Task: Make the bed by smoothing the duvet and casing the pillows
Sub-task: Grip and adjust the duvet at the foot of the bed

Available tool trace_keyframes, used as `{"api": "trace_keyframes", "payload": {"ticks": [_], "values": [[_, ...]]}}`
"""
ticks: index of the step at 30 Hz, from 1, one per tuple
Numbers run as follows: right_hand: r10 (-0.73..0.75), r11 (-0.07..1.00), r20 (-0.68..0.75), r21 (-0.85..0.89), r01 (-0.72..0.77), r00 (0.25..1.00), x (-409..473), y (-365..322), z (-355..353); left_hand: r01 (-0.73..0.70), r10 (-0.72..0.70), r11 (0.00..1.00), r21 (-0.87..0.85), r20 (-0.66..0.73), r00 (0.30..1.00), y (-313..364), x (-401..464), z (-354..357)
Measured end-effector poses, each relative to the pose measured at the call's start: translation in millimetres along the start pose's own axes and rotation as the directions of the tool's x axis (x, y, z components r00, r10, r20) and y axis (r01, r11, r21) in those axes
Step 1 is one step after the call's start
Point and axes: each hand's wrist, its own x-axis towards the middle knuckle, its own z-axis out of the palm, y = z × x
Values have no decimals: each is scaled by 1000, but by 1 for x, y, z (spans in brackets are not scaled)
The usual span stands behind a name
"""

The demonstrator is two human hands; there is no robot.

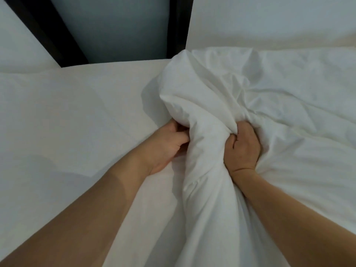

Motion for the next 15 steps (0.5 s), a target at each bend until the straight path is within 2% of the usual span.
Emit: {"api": "trace_keyframes", "payload": {"ticks": [3, 6, 8, 10, 12, 13, 14, 15], "values": [[-40, 998, -5, -42, 40, 999, 1, 0, 7, -28, 26, 998, -63, -26, 999, -8, 13, -9], [-46, 994, -8, -99, 45, 999, 1, 7, 11, 31, -16, 991, -127, 112, 994, -9, 23, -3], [-53, 989, 53, -137, 59, 997, -4, 1, 5, 46, -38, 997, -66, 119, 992, -7, 20, 18], [0, 997, 102, -81, 9, 995, -7, -15, -14, -18, 17, 999, -36, -9, 1000, 0, 3, 40], [154, 986, 131, 42, -161, 979, -1, -38, -50, -85, 66, 992, -90, -202, 977, 17, -24, 38], [203, 974, 94, 78, -211, 975, 7, -48, -71, -118, 74, 986, -121, -318, 945, 32, -39, 28], [231, 967, 47, 98, -234, 972, 17, -54, -88, -186, 127, 979, -80, -469, 874, 50, -51, 15], [241, 967, 33, 78, -243, 970, 27, -59, -99, -228, 239, 969, 94, -593, 769, 74, -61, 1]]}}
